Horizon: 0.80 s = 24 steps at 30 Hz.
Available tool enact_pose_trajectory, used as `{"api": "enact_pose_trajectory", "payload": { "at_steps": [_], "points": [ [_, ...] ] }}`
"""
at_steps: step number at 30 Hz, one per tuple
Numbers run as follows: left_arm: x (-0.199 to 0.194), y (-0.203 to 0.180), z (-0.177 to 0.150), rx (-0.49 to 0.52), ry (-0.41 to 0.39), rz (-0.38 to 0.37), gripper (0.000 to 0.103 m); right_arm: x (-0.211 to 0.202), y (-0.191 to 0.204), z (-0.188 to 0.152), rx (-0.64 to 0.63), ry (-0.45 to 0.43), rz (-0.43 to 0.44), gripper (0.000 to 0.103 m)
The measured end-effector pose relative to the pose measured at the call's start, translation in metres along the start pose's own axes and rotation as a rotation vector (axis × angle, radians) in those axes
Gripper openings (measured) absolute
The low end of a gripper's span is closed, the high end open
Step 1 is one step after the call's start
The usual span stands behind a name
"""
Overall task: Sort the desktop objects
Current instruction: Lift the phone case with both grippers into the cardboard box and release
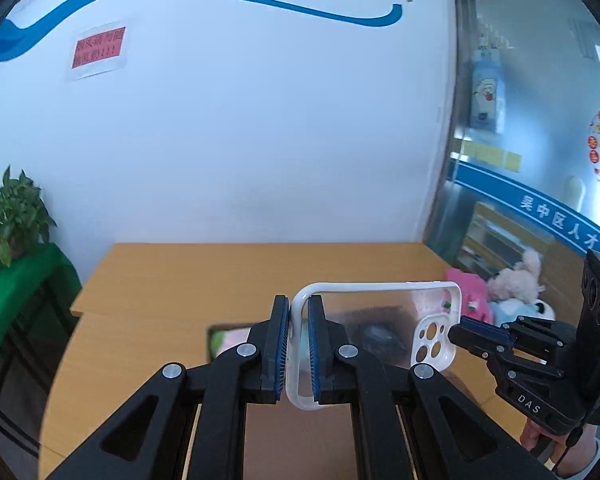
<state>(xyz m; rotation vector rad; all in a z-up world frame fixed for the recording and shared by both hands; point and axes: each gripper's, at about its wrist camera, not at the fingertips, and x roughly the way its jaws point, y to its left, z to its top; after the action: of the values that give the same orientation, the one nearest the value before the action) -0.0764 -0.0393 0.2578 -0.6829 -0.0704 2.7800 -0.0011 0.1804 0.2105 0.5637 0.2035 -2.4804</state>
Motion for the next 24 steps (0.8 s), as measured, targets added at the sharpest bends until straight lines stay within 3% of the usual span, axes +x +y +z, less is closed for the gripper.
{"api": "enact_pose_trajectory", "payload": {
  "at_steps": [3,6,11,16,19,24],
  "points": [
    [0.034,0.018,0.005,0.006,0.060,0.040,0.006,0.039,-0.003,0.006,0.031,0.051,0.039,0.008],
    [0.087,0.042,-0.007,-0.024,0.174,0.050,0.006,0.084,-0.007,-0.004,0.062,0.135,0.069,0.008],
    [0.168,0.077,-0.051,-0.097,0.349,0.058,0.006,0.175,-0.014,-0.050,0.118,0.374,0.118,0.009],
    [0.234,0.087,-0.101,-0.058,0.534,0.100,0.006,0.241,-0.027,-0.101,0.192,0.575,0.156,0.009],
    [0.258,0.091,-0.128,-0.066,0.649,0.116,0.006,0.262,-0.029,-0.121,0.212,0.663,0.175,0.009],
    [0.280,0.086,-0.149,0.005,0.760,0.183,0.007,0.282,-0.012,-0.142,0.181,0.793,0.212,0.011]
  ]
}}
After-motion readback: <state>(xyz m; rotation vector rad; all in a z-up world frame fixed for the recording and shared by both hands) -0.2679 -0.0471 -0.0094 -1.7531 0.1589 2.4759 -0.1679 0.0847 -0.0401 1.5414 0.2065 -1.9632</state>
